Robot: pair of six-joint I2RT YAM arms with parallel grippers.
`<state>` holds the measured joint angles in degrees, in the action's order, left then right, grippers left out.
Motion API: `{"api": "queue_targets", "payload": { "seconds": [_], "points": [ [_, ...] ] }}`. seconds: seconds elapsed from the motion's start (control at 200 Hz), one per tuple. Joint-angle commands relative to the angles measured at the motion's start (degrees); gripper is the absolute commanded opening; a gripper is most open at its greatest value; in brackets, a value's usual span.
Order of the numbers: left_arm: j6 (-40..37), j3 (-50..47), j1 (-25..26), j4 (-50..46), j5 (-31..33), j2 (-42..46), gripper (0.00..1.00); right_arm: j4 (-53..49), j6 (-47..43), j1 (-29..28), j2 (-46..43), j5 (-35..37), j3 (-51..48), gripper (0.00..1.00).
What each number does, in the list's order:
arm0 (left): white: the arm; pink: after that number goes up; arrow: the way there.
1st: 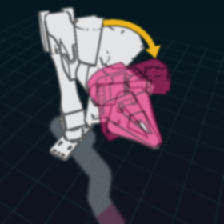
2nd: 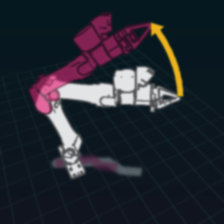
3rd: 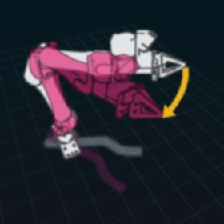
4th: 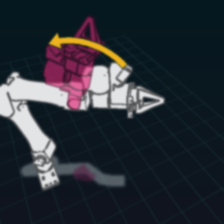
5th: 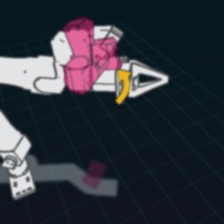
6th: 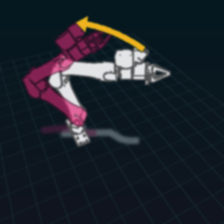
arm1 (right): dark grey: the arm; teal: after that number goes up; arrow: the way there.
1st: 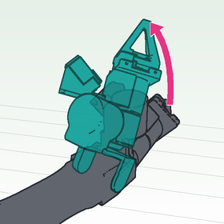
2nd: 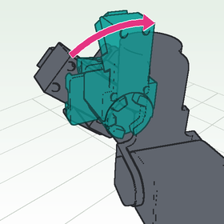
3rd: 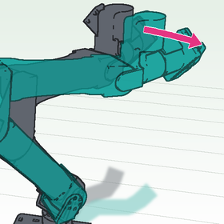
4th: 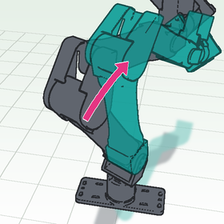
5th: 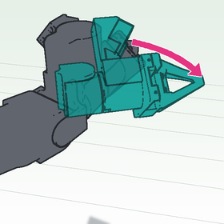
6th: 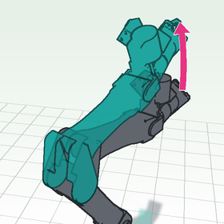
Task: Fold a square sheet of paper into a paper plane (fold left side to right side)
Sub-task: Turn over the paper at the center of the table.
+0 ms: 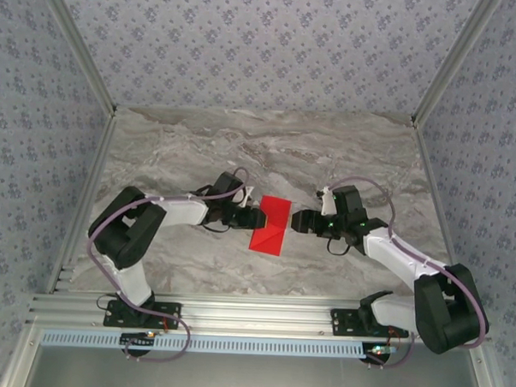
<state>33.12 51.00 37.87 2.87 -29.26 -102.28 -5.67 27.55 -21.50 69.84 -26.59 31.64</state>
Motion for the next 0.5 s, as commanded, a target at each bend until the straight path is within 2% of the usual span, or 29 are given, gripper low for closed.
{"api": "queue_targets", "payload": {
  "seconds": [0.0,0.32,0.365,0.5],
  "points": [
    [-0.8,2.4,-0.4,1.5,-2.6,-1.5,0.41,-1.5,-1.0,0.2,-0.9,-0.3,-0.7,0.79],
    [-1.9,2.5,-0.5,-0.4,-1.3,-0.2,0.14,-0.8,-1.2,0.3,-0.6,-0.8,-1.1,0.79],
    [-2.1,2.1,-0.5,-0.8,-0.5,0.8,0.13,0.5,-0.7,0.2,-0.3,-1.8,-1.4,0.8],
    [-2.5,0.3,-1.1,-1.4,0.8,3.8,0.12,6.7,2.7,0.2,2.7,-8.4,-1.9,0.91]
  ]
}}
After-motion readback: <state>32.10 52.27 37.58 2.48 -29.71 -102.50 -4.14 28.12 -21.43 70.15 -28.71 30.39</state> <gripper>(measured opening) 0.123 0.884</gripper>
